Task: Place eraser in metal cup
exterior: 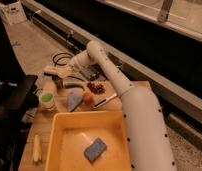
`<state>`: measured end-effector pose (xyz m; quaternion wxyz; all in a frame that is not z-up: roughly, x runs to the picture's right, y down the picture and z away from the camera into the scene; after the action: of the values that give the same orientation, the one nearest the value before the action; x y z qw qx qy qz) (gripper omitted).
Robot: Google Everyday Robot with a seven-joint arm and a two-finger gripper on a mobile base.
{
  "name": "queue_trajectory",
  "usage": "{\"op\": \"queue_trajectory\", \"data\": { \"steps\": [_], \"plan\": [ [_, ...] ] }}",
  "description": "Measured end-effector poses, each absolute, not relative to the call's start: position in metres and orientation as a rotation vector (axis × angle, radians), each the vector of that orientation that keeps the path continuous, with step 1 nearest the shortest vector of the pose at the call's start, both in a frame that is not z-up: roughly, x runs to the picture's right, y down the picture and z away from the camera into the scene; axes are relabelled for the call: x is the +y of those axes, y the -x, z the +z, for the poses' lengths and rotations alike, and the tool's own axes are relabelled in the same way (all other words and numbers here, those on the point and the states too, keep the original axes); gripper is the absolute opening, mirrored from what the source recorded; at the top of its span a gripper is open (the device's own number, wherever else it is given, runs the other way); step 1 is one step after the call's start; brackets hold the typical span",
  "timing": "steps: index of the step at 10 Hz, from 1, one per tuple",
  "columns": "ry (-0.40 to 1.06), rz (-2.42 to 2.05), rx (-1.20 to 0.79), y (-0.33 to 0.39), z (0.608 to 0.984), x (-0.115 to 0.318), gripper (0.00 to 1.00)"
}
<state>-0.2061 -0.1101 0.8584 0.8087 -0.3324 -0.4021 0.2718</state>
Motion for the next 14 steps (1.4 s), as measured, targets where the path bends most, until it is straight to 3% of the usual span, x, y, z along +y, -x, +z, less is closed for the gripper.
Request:
{"op": "queue_trajectory", "data": {
  "steps": [14],
  "plan": [
    [0.659,0.632,-0.916,0.229,0.939,-0.103,0.00]
  ]
}}
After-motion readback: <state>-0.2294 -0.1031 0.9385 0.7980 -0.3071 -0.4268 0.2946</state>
